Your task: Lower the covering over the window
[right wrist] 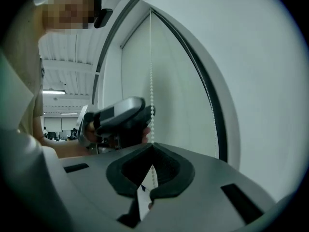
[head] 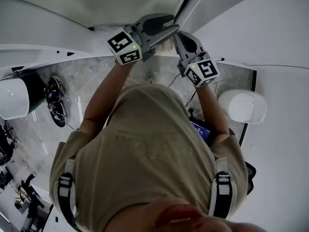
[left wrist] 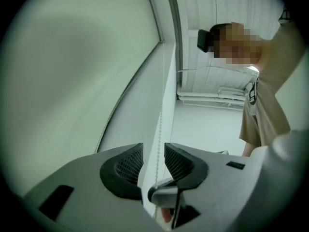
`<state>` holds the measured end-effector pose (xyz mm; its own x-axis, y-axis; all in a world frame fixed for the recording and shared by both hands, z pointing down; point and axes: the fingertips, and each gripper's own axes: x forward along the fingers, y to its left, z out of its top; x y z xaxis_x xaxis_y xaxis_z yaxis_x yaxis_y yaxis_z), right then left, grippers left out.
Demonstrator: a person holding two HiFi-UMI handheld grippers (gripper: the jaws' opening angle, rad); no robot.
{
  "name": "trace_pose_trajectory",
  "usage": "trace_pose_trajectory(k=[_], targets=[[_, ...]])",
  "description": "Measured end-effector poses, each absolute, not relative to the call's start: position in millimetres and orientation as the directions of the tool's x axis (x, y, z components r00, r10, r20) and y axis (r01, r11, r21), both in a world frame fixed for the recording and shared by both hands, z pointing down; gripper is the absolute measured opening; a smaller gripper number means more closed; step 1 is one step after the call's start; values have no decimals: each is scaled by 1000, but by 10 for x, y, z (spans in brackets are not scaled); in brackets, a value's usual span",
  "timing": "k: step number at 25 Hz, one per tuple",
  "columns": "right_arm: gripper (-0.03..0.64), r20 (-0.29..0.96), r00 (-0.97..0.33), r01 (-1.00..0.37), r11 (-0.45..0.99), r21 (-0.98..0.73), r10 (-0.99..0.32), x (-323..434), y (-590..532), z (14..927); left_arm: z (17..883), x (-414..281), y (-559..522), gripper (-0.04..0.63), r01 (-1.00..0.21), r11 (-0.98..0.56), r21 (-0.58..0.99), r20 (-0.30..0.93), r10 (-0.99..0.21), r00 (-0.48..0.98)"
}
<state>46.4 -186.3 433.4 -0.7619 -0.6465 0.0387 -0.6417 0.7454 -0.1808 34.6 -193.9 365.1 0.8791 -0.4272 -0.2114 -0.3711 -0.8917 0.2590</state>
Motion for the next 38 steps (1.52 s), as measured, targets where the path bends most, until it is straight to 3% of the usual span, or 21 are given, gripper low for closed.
trace_pose_trajectory(k=[2,3,7,8,9,10,12,15,16,17,21,24,28,29,30,33,34,36,38], targets=[[8,40,-763,-640,747,-182,-645,415,-1856,4328,3519,567,-1924,116,-352,-917,187,-159,-382,911],[8,38,-766,-636,748,-188,-642,410,-1830,4318,3499,629,-1902,18,-363,-919,155,-123,-383,916],[9,-53,-842,-518,832,-197,-537,444,-1651,4151,3476,454,-1918,15,-444,-893,70,-90,-449,889],[57,-105,-848,-493,847,-200,-519,496,-1669,4064,3508,387,-1961,15,-450,-891,64,-85,-454,887],[157,-156,-839,-486,847,-216,-521,566,-1720,3960,3579,349,-1999,15,-447,-892,66,-67,-451,890],[175,-198,-819,-493,837,-237,-538,627,-1785,3845,3689,342,-2018,15,-438,-896,73,-38,-441,897],[175,-226,-787,-527,817,-235,-574,631,-1876,3639,3950,389,-1979,15,-410,-906,99,21,-410,912],[171,-157,-795,-571,811,-129,-585,433,-1869,3535,4138,498,-1786,15,-378,-915,142,32,-377,926],[131,-123,-799,-582,808,-94,-589,381,-1851,3550,4138,532,-1717,15,-370,-917,147,25,-371,928],[25,-95,-798,-591,804,-72,-595,352,-1837,3568,4128,552,-1662,15,-363,-920,148,17,-365,931],[18,-65,-761,-640,763,-92,-646,465,-1912,3713,4016,324,-1673,25,-370,-917,148,-55,-381,923],[17,53,-759,-650,749,-128,-649,505,-1904,4197,3654,128,-1781,65,-393,-902,177,-155,-420,894],[18,84,-771,-636,758,-143,-631,483,-1725,4310,3407,618,-1697,121,-355,-935,22,-76,-355,932],[17,84,-774,-632,762,-139,-627,473,-1712,4301,3439,713,-1719,119,-368,-930,-3,-44,-367,929],[17,85,-775,-632,763,-138,-626,470,-1712,4302,3485,752,-1762,35,-391,-921,-3,-30,-390,920],[18,45,-765,-643,761,-86,-642,521,-1698,4276,3541,638,-1837,15,-427,-901,77,-83,-433,898],[26,3,-765,-642,764,-66,-644,568,-1675,4218,3552,580,-1838,15,-435,-897,82,-92,-441,893],[250,-110,-758,-636,766,-95,-643,718,-1661,3994,3670,510,-1823,15,-429,-899,88,-61,-435,898],[250,-186,-744,-628,766,-135,-642,786,-1690,3729,3904,507,-1772,15,-398,-909,121,-8,-402,915]])
